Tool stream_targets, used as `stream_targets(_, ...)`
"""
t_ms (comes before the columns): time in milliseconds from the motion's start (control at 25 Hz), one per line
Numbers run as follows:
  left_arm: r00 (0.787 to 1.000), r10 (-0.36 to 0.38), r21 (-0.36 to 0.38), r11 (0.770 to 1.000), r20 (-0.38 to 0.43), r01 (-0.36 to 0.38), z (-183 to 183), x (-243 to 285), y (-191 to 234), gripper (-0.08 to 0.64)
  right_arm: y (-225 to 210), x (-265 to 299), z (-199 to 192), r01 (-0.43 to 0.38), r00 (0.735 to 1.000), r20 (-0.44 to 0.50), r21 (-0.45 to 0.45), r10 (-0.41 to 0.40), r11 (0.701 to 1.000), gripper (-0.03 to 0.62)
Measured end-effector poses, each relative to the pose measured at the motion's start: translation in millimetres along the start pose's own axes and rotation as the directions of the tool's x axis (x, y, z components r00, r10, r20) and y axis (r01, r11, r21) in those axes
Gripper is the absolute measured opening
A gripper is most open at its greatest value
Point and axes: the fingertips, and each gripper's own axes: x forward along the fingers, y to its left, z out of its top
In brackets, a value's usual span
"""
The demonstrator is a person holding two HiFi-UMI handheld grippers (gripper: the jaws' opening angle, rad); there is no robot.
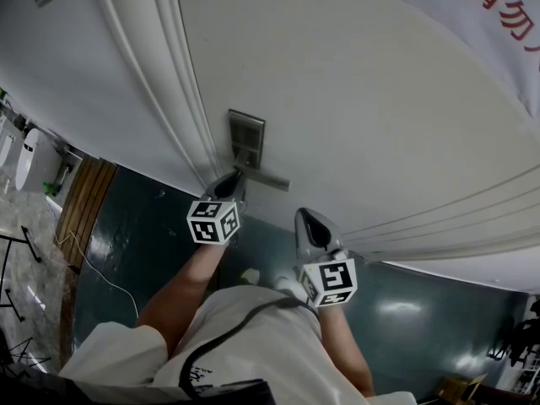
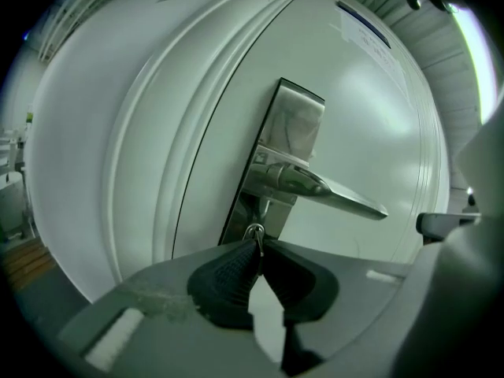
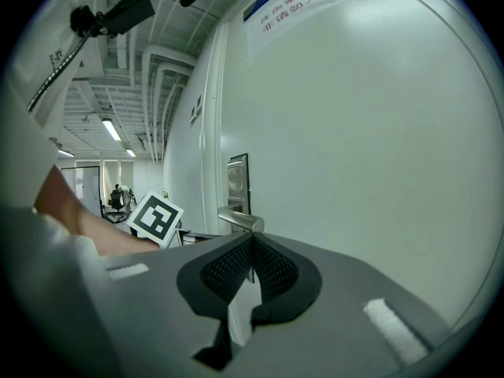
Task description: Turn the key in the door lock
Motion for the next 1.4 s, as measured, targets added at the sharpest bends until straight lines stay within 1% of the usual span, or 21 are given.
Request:
stream_targets(80, 1.0, -0.021, -0.063, 0.998, 0.0, 0.021, -1.2, 0.1, 0.9, 0.026, 0.0, 0.1, 0.5, 0.0, 1.0, 0.004, -0.006, 0.0, 1.0, 0.009)
stream_targets(160, 0.999, -0.042, -0.11, 0.993, 0.001, 0.042, -1.7, 0.2, 1.3, 0.026, 0.5, 0.1, -0.1, 0.003, 1.0, 0.001, -0.005, -0.003, 1.0, 0.009)
stream_targets(240, 0.998, -0.061, -0.173, 0.983, 0.006, 0.061, -2.4, 0.3, 2.1, 0.026, 2.1, 0.4, -0.9, 0.002, 1.0, -0.003, -0.004, -0.002, 1.0, 0.008)
stream_targets(280, 0.997, -0.07, -0.214, 0.974, 0.011, 0.071, -3.0, 0.3, 2.7, 0.025, 3.2, 0.6, -1.4, 0.0, 1.0, -0.007, -0.003, 0.0, 1.0, 0.008)
stream_targets(400, 0.994, -0.101, -0.34, 0.934, 0.042, 0.109, -4.8, 0.8, 4.8, 0.023, 4.0, 1.0, -1.8, -0.002, 1.0, -0.003, -0.008, 0.002, 1.0, 0.009)
stream_targets(520, 0.989, -0.124, -0.429, 0.892, 0.08, 0.146, -4.4, 1.8, 5.7, 0.023, 4.3, 0.6, -0.9, -0.001, 1.0, 0.003, -0.012, 0.001, 1.0, 0.009)
stream_targets(640, 0.985, -0.137, -0.492, 0.854, 0.106, 0.172, -2.0, 0.7, 6.1, 0.023, 4.0, -0.9, -1.3, 0.005, 1.0, -0.004, -0.003, -0.005, 1.0, 0.009)
stream_targets(800, 0.974, -0.175, -0.56, 0.797, 0.146, 0.227, -2.3, 0.8, 6.1, 0.025, 3.7, -2.4, -2.5, 0.007, 1.0, -0.004, -0.005, -0.007, 1.0, 0.009)
stream_targets(920, 0.967, -0.192, -0.589, 0.767, 0.166, 0.253, -2.5, 1.2, 6.6, 0.025, 4.3, -2.3, -3.5, 0.004, 1.0, -0.003, -0.006, -0.004, 1.0, 0.009)
stream_targets(1000, 0.962, -0.202, -0.619, 0.737, 0.184, 0.273, -2.9, 1.6, 6.5, 0.026, 4.9, -2.4, -3.8, 0.002, 1.0, 0.001, -0.008, -0.002, 1.0, 0.009)
stream_targets(1120, 0.953, -0.214, -0.664, 0.683, 0.216, 0.304, -3.1, 1.6, 6.8, 0.026, 5.6, -3.4, -2.8, 0.002, 1.0, -0.001, -0.009, -0.002, 1.0, 0.009)
stream_targets(1160, 0.95, -0.213, -0.682, 0.661, 0.228, 0.312, -3.2, 1.5, 7.0, 0.026, 5.4, -3.9, -2.7, 0.003, 1.0, -0.003, -0.007, -0.003, 1.0, 0.009)
stream_targets(1280, 0.941, -0.202, -0.739, 0.583, 0.27, 0.337, -2.9, 1.1, 7.5, 0.026, 3.6, -5.8, -3.4, 0.01, 1.0, 0.001, -0.007, -0.01, 1.0, 0.008)
stream_targets(1320, 0.937, -0.201, -0.75, 0.562, 0.284, 0.348, -2.3, 0.9, 7.3, 0.026, 2.9, -6.6, -3.6, 0.012, 1.0, 0.004, -0.011, -0.012, 1.0, 0.008)
stream_targets(1400, 0.927, -0.211, -0.762, 0.527, 0.311, 0.376, 0.8, 0.5, 5.2, 0.028, 1.9, -8.3, -3.5, 0.014, 1.0, 0.006, -0.012, -0.014, 1.0, 0.008)
